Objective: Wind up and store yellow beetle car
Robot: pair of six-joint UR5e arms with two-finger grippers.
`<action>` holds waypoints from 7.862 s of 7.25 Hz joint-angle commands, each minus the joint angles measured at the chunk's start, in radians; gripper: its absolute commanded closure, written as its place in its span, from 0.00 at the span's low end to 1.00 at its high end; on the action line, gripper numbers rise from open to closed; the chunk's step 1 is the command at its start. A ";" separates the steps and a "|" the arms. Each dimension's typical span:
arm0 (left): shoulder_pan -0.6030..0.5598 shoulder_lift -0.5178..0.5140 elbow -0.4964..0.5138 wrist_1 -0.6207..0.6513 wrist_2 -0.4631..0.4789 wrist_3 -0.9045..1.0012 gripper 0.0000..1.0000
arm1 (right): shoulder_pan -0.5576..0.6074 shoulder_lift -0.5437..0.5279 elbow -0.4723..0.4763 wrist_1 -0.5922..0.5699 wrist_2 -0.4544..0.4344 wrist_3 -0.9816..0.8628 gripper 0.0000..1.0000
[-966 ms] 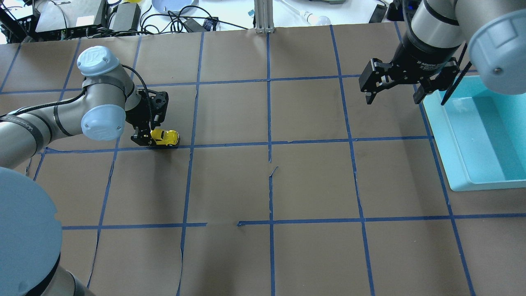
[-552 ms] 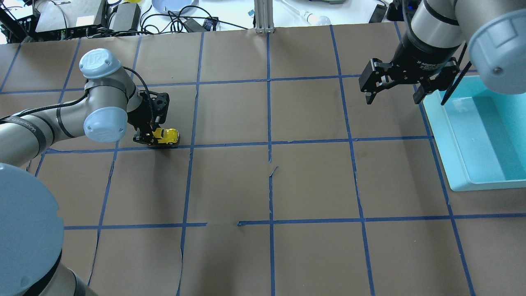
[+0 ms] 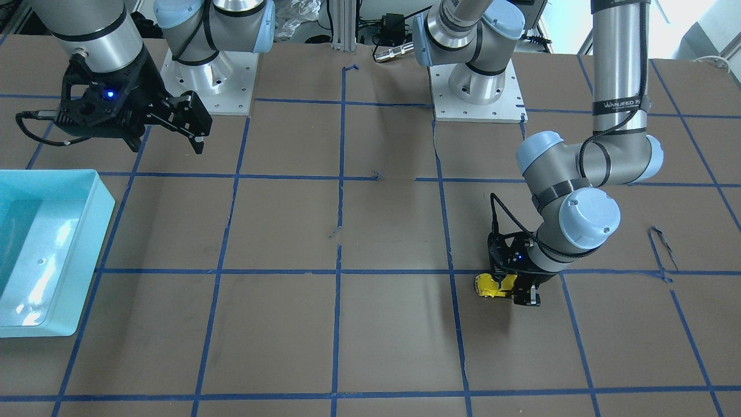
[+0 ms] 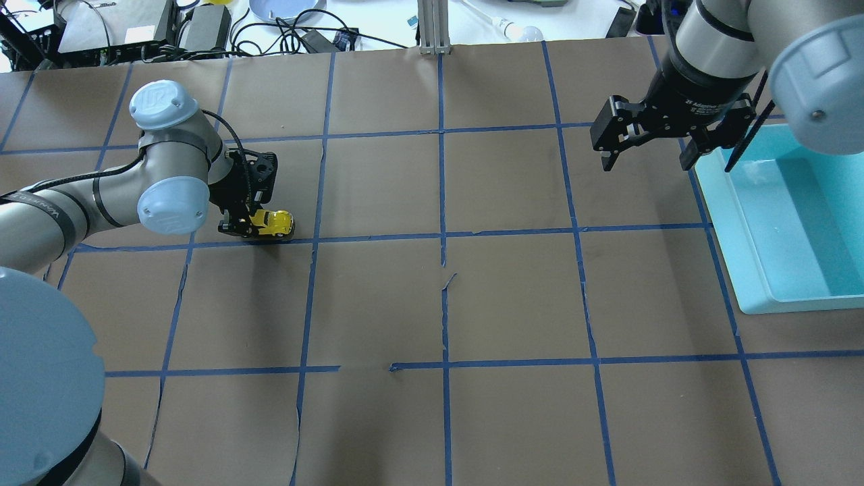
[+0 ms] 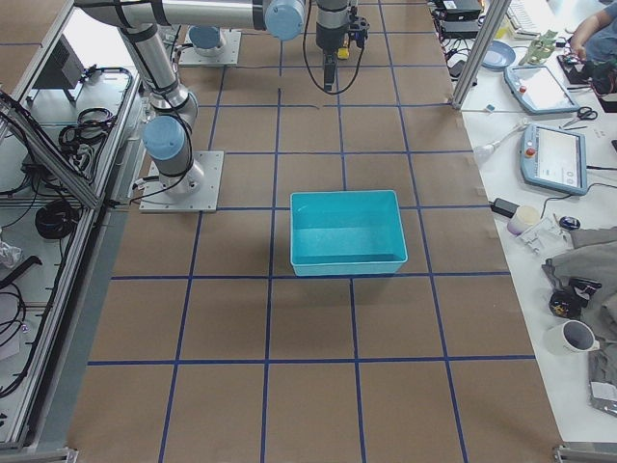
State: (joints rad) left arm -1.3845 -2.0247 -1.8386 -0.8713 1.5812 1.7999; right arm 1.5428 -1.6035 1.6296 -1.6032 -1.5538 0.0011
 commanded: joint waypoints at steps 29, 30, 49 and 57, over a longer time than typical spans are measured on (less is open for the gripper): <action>0.197 0.004 -0.025 0.044 0.008 0.170 0.00 | -0.007 0.017 0.000 -0.003 -0.009 -0.085 0.00; 0.197 0.004 -0.025 0.044 0.008 0.167 0.00 | -0.029 0.023 0.000 -0.006 -0.003 -0.196 0.00; -0.136 0.405 0.435 -0.781 -0.033 -1.539 0.00 | -0.225 0.412 0.342 -0.744 -0.054 -1.529 0.74; -0.133 0.432 0.383 -0.592 -0.030 -1.553 0.00 | -0.182 0.244 -0.029 -0.138 -0.059 -1.518 1.00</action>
State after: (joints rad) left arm -1.5155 -1.5956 -1.4544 -1.4634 1.5503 0.2468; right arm 1.3585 -1.3412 1.7234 -1.8961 -1.5589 -1.5149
